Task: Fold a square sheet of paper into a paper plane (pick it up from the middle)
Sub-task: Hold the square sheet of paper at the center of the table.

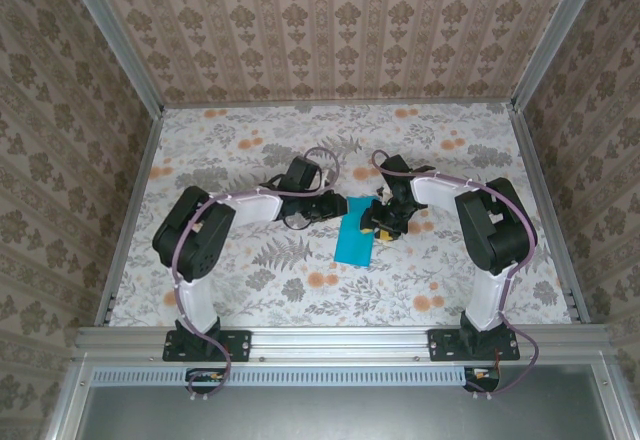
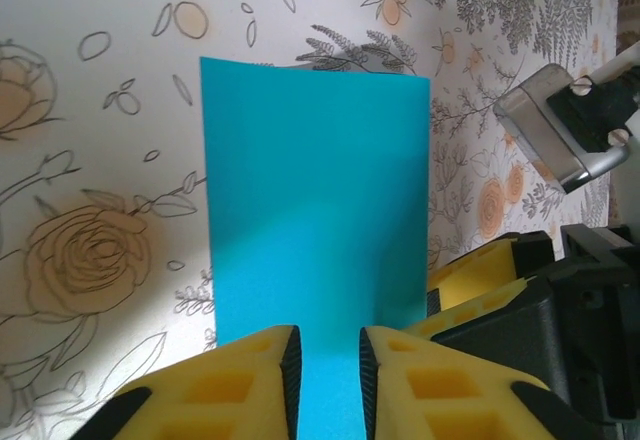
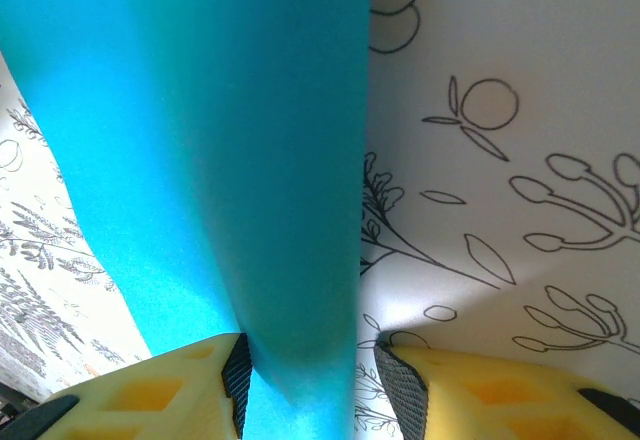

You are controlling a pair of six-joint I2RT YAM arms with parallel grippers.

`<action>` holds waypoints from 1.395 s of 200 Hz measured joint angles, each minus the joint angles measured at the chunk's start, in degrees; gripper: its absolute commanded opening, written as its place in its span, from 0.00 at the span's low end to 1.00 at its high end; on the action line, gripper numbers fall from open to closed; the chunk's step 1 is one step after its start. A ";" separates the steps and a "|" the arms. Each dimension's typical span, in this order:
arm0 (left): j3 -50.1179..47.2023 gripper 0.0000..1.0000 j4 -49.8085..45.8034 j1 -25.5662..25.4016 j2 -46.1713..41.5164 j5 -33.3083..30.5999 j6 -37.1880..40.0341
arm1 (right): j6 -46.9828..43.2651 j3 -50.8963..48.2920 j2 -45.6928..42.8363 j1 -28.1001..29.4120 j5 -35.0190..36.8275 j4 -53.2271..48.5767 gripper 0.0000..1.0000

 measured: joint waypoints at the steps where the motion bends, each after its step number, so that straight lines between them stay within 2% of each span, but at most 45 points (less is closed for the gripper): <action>1: 0.07 0.19 -0.02 -0.02 0.04 0.07 -0.04 | 0.00 0.00 0.02 0.00 0.02 0.00 0.48; 65: 1.68 0.11 -0.57 -0.63 3.02 1.75 -0.04 | -0.02 0.09 0.15 -0.11 -0.26 -0.09 0.48; 191: 2.80 0.09 -2.29 -1.05 5.62 2.51 0.35 | -0.42 0.13 0.35 -0.17 -0.61 -0.22 0.48; 279: 3.61 0.00 -5.75 -1.05 6.49 1.92 1.03 | -0.42 -0.07 -0.22 -0.13 -0.63 0.00 0.49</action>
